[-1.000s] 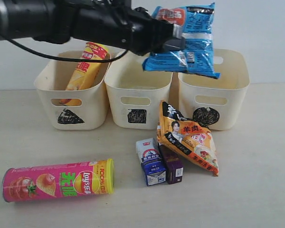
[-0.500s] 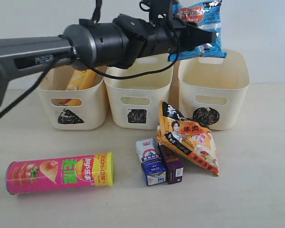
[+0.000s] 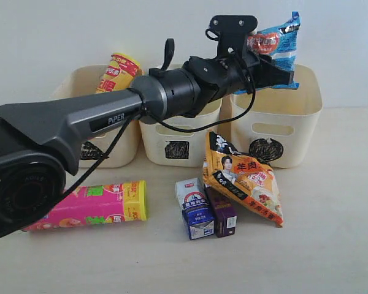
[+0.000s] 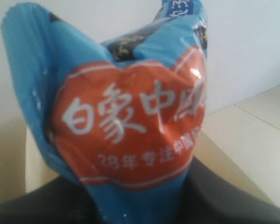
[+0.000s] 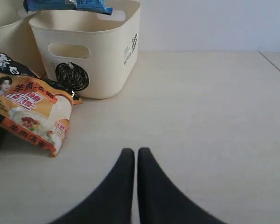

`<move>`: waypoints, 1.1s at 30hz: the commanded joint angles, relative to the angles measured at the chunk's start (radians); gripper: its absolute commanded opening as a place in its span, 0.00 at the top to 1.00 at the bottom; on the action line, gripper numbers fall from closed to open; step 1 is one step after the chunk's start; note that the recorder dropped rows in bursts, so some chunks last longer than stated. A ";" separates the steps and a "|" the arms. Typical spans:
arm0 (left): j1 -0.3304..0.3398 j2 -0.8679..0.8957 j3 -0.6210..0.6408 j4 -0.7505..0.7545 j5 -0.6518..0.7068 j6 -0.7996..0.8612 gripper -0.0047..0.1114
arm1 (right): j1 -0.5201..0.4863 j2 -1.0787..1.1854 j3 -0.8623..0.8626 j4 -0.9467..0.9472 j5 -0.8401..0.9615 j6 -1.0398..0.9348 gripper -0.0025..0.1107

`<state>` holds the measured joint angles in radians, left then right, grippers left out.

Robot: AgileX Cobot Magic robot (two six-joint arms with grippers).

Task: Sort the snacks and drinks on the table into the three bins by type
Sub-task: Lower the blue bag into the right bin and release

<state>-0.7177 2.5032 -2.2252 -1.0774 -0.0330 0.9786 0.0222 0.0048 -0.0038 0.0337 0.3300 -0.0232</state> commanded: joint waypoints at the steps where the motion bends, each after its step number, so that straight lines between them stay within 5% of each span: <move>1: -0.005 0.012 -0.022 0.004 -0.027 0.063 0.83 | -0.003 -0.005 0.004 -0.003 -0.008 0.000 0.98; 10: -0.005 0.021 -0.027 0.074 -0.029 0.063 0.26 | -0.003 -0.005 0.004 -0.003 -0.005 0.000 0.98; 15: -0.005 0.015 -0.027 0.074 -0.018 0.063 0.18 | -0.003 -0.005 0.004 -0.003 -0.005 0.000 0.98; 18: -0.005 -0.012 -0.027 0.074 0.051 0.077 0.23 | -0.003 -0.005 0.004 -0.003 -0.005 0.000 0.98; 20: -0.005 -0.040 -0.027 0.074 0.124 0.077 0.35 | -0.003 -0.005 0.004 -0.003 -0.005 0.000 0.98; 25: 0.004 -0.122 -0.025 0.176 0.343 0.073 0.93 | -0.003 -0.005 0.004 -0.003 -0.005 0.000 0.98; 33: 0.009 -0.218 -0.025 0.698 0.655 -0.382 0.93 | -0.003 -0.005 0.004 -0.003 -0.005 0.000 0.98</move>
<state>-0.7159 2.3165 -2.2482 -0.5715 0.5003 0.7818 0.0222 0.0048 -0.0038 0.0337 0.3300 -0.0232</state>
